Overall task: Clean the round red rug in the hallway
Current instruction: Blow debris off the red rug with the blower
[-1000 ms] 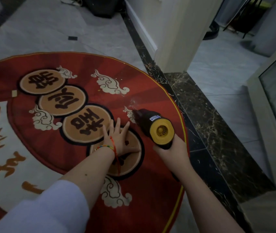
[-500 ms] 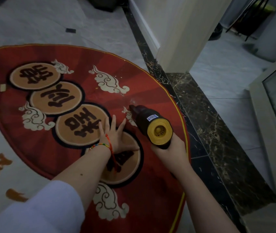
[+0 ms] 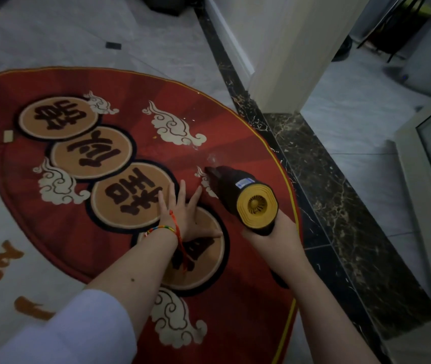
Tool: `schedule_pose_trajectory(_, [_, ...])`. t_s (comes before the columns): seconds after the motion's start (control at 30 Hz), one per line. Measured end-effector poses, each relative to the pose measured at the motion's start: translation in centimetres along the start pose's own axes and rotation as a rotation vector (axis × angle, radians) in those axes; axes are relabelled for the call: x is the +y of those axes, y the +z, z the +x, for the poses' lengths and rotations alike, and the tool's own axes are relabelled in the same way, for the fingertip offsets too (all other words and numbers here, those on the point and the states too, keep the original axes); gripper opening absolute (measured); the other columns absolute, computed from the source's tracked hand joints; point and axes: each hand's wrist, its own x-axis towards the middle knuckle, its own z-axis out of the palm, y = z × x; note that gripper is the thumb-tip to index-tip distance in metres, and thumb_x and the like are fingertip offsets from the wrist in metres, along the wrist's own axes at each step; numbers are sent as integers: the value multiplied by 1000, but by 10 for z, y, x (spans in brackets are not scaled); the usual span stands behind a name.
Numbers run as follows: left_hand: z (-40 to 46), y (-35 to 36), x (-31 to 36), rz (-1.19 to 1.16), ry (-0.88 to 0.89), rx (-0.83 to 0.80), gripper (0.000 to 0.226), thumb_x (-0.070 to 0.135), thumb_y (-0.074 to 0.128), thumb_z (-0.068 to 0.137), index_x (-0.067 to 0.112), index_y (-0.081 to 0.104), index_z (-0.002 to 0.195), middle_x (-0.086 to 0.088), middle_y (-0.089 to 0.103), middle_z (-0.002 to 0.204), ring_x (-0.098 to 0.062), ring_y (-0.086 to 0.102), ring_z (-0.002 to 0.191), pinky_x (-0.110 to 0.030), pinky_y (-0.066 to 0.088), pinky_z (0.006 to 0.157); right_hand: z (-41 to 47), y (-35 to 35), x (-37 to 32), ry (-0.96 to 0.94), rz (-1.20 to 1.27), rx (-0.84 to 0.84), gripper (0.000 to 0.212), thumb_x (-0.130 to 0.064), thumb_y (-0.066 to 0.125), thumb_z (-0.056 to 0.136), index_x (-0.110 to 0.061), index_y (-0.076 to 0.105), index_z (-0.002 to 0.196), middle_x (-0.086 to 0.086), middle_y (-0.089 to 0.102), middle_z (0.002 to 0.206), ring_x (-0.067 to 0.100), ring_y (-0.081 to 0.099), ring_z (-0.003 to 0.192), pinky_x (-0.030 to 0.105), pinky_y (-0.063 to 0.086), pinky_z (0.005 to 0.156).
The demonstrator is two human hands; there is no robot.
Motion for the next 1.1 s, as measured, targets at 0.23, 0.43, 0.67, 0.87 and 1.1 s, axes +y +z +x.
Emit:
schedule_pose_trajectory(0.23, [1,2,-2,-17,11,10,130,97,34,45,37,-14,149,-9,-24,156,-36,-25,141,-61,-13,110,9,0,4,28,-12,69,18,-21,70,69,-24,59,83,-8,64,77,10,61,73,22,42,58])
schedule_pose_trajectory(0.43, [0,-2,0,-34,-5,-28,136,98,26,35,37,-16,148,-8,-26,156,-35,-25,141,-60,-14,110,-26,-18,10,32,7,45,24,-11,73,70,-24,60,85,-15,62,76,-5,57,68,8,40,56])
schedule_pose_trajectory(0.67, [-1,-2,0,-31,-7,-11,135,98,28,36,37,-13,149,-8,-23,157,-35,-24,142,-60,-13,112,-5,-11,4,42,-2,63,23,-19,72,69,-23,62,90,-10,64,83,5,60,78,18,43,63])
schedule_pose_trajectory(0.87, [0,-3,0,-37,2,-34,134,99,30,39,37,-16,148,-8,-26,155,-34,-26,141,-60,-15,110,-27,-22,14,45,-16,81,23,-15,73,69,-26,59,85,-14,61,76,-1,57,71,9,36,56])
schedule_pose_trajectory(1.1, [0,-1,0,-40,-7,-24,134,99,31,39,37,-15,148,-8,-26,156,-34,-25,141,-59,-15,111,1,-12,8,42,-32,103,26,-18,72,71,-25,60,93,-16,60,80,2,57,76,11,38,57])
